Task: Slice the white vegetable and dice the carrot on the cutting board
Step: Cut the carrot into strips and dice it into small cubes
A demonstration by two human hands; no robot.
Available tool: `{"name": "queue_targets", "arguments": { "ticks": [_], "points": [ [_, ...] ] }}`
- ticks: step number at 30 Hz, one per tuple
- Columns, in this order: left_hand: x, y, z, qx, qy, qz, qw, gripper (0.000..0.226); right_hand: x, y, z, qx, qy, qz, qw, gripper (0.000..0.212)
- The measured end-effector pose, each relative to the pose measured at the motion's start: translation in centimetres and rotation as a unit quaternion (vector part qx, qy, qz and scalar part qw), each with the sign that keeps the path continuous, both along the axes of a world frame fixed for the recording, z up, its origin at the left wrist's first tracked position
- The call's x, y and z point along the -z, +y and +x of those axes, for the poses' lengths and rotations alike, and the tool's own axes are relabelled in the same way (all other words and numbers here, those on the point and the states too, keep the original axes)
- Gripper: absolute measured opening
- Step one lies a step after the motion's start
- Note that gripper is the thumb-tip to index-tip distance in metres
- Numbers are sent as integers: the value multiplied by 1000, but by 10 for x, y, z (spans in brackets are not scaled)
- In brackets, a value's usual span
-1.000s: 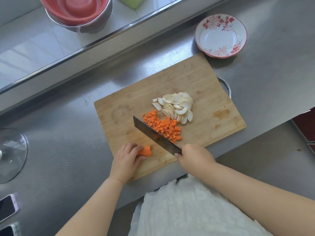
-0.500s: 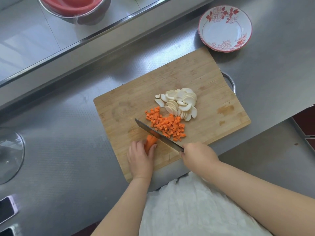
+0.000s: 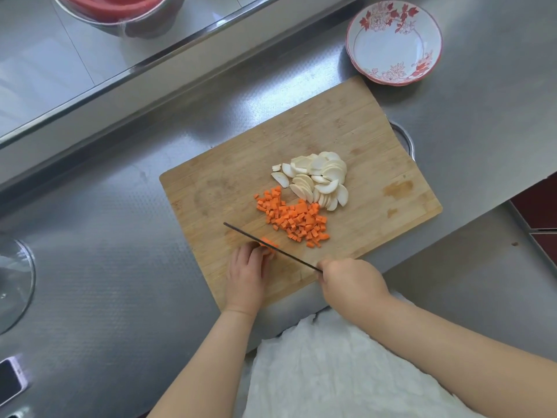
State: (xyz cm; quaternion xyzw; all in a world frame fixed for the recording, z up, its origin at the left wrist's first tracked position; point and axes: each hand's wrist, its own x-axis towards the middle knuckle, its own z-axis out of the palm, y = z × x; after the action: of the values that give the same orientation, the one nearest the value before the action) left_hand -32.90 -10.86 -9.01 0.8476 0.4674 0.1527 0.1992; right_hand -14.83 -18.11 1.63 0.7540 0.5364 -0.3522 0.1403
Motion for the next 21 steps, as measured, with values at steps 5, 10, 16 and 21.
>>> {"name": "queue_targets", "arguments": {
  "ticks": [5, 10, 16, 21],
  "points": [
    [-2, 6, 1, 11, -20, -5, 1000, 29, -7, 4, -4, -8, 2, -32, 999, 18],
    [-4, 9, 1, 16, -25, -35, 999, 29, -16, 5, -6, -4, 4, -44, 999, 21],
    [-4, 12, 1, 30, -16, -38, 999, 30, -12, 20, -10, 21, 4, -95, 995, 19],
    [-2, 10, 0, 34, -8, -8, 999, 28, 9, 16, -4, 72, 27, -90, 993, 20]
  ]
}}
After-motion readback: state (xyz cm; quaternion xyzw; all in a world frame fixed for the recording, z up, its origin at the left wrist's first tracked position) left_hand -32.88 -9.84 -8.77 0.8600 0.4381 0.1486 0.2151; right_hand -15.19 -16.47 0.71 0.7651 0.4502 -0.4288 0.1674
